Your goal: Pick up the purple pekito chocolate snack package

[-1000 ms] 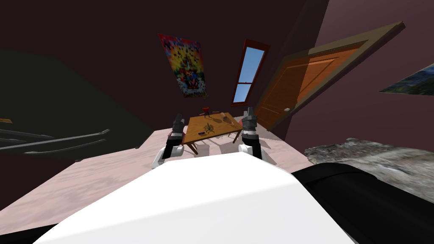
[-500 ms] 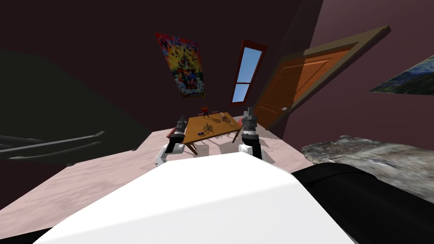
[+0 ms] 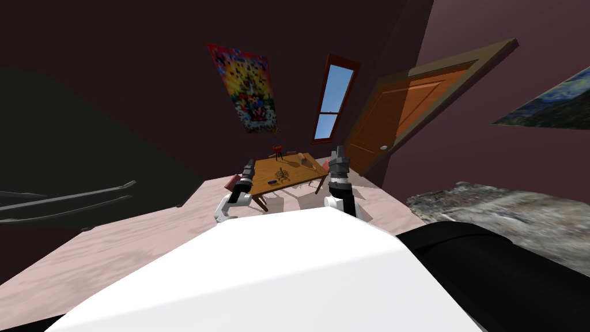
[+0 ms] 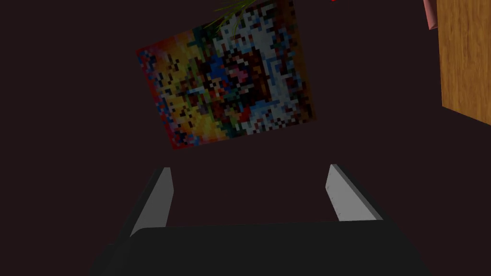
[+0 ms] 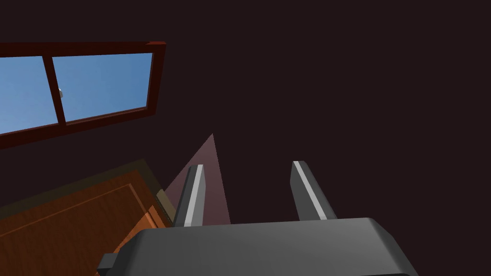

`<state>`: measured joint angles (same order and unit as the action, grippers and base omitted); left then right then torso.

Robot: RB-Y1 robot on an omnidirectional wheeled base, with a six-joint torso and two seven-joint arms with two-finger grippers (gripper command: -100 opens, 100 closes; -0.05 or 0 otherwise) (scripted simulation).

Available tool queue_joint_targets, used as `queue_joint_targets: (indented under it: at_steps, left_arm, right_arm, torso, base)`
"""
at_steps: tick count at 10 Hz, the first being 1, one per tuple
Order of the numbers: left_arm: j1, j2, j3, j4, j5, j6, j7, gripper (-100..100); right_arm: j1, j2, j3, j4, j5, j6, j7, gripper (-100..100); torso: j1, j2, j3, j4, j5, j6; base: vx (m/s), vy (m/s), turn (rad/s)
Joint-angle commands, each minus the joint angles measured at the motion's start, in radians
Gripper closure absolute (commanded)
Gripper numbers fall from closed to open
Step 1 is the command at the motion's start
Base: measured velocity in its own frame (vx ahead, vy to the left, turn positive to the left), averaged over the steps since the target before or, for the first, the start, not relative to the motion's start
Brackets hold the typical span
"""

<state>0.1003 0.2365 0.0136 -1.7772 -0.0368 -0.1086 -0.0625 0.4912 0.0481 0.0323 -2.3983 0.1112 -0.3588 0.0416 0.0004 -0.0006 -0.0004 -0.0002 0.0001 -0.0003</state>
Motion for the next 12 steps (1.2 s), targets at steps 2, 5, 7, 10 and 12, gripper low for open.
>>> queue_joint_targets:
  at_steps: [2,5,7,10,12]
  left_arm:
    - [-0.049,0.003,0.002,0.072,0.005,0.069,0.003,-100]
    - [-0.086,0.011,0.004,0.129,0.012,0.126,0.009,-100]
    - [-0.123,0.017,0.007,0.188,0.02,0.184,0.015,-100]
    - [-0.198,0.029,0.015,0.278,0.038,0.276,0.029,-100]
    - [-0.236,0.034,0.019,0.343,0.049,0.326,0.037,-100]
  right_arm:
    - [0.0,0.0,0.0,0.0,0.0,0.0,0.0,0]
    - [0.0,0.0,0.0,0.0,0.0,0.0,0.0,0]
    - [0.0,0.0,0.0,0.0,0.0,0.0,0.0,0]
    - [0.0,0.0,0.0,0.0,0.0,0.0,0.0,0]
    - [0.0,0.0,0.0,0.0,0.0,0.0,0.0,0]
  torso:
    - [0.0,0.0,0.0,0.0,0.0,0.0]
    - [0.0,0.0,0.0,0.0,0.0,0.0]
    - [0.0,0.0,0.0,0.0,0.0,0.0]
    - [0.0,-0.001,0.0,0.0,0.0,0.0]
    - [0.0,-0.001,-0.001,0.0,0.0,0.0]
  base:
    - [0.007,0.004,-0.051]
    - [0.007,0.002,-0.026]
    - [0.009,0.001,-0.045]
    - [0.016,0.001,-0.043]
    - [0.02,-0.001,-0.036]
